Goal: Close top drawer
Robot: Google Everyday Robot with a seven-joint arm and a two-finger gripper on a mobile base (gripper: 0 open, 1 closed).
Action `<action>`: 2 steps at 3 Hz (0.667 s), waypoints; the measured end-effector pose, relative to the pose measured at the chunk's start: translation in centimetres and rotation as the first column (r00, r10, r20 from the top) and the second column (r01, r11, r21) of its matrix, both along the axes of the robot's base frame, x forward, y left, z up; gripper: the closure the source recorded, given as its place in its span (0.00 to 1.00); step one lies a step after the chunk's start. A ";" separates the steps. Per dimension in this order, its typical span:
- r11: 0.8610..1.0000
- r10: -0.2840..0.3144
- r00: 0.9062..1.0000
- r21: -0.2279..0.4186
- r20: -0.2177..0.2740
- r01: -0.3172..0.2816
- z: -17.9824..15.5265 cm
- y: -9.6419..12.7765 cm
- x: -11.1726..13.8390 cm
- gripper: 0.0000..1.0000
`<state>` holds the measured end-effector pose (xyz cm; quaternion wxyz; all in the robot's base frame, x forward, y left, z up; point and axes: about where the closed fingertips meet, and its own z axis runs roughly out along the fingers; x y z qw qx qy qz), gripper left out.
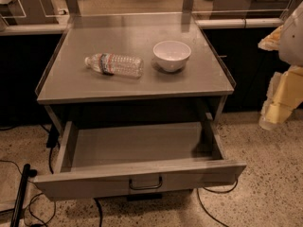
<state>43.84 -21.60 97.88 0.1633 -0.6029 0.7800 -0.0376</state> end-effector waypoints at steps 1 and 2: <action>1.000 0.000 1.000 0.000 0.000 0.000 0.0 0.0 0.0 0.00; 1.000 0.018 1.000 -0.003 -0.011 -0.018 -0.7 0.6 -0.8 0.00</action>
Offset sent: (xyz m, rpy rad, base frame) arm -0.0259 0.0179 -0.0273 -0.0115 0.0584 0.0580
